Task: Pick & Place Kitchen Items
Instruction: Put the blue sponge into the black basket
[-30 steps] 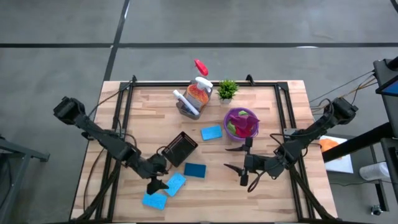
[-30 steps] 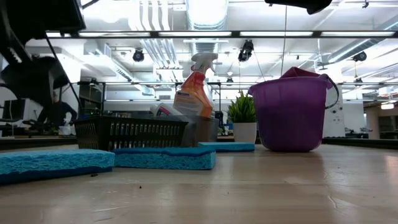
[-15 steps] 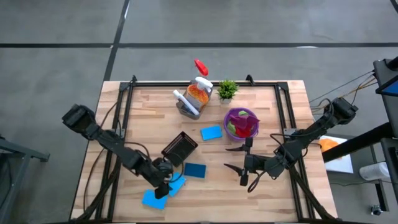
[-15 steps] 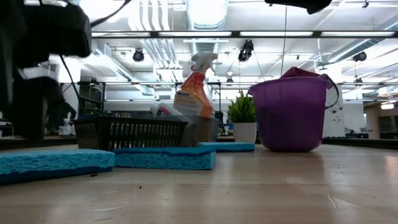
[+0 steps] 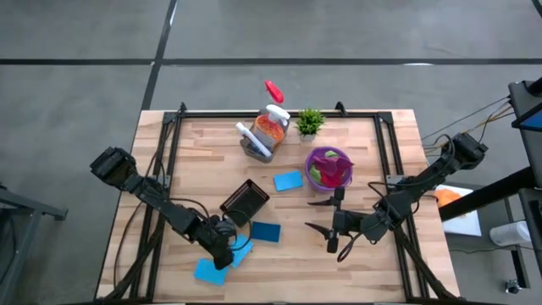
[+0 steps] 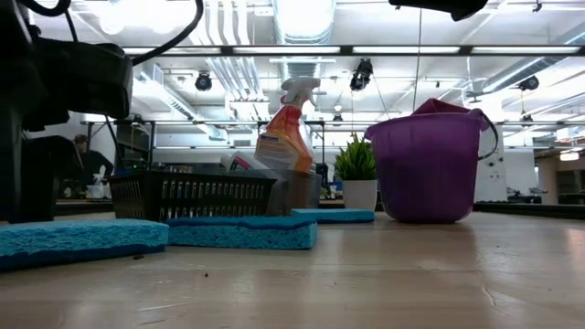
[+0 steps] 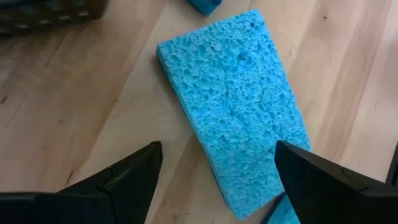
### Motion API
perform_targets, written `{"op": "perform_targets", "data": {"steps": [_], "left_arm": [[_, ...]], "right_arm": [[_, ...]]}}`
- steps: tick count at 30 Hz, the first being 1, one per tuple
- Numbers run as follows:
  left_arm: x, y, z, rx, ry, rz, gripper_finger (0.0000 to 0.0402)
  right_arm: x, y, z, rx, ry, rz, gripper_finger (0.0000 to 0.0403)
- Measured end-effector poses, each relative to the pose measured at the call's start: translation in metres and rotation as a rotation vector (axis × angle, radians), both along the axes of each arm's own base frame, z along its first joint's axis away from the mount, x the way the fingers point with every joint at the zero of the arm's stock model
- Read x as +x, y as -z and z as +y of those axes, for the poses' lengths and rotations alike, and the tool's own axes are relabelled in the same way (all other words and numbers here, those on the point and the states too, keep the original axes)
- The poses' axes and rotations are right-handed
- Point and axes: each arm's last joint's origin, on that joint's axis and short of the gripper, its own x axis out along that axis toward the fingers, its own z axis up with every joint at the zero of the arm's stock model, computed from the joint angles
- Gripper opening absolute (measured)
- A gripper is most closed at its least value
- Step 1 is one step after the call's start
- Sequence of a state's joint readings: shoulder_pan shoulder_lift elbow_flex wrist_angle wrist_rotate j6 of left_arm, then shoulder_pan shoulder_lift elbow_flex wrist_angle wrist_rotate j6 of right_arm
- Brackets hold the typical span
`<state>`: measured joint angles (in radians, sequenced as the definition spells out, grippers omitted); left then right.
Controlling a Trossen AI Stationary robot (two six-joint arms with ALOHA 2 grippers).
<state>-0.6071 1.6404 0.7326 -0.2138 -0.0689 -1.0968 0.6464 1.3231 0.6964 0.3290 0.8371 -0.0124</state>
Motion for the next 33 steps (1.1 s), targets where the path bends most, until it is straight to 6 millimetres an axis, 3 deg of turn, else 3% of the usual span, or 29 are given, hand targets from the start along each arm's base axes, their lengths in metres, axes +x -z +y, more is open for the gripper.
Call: {"op": "perform_targets", "data": {"steps": [4,8,21,26,33], "left_arm": [[-0.001,0.001,0.001,-0.001,-0.025,0.016,0.0314],[-0.001,0.002,0.001,0.001,-0.036,0.028,0.0278],[-0.004,0.005,0.003,-0.003,-0.005,0.060,0.0015],[-0.008,-0.005,0.002,-0.034,0.071,0.053,0.0010],[-0.011,-0.034,0.006,-0.050,0.106,-0.077,0.0003]], "right_arm": [[0.000,0.000,0.000,0.000,0.000,0.000,0.0272],[0.000,0.000,0.000,-0.001,0.005,-0.001,0.0272],[0.000,0.000,0.000,-0.002,0.007,-0.001,0.0272],[0.000,0.000,0.000,-0.002,0.007,-0.001,0.0272],[0.000,0.000,0.000,-0.006,0.006,0.001,0.0272]]}}
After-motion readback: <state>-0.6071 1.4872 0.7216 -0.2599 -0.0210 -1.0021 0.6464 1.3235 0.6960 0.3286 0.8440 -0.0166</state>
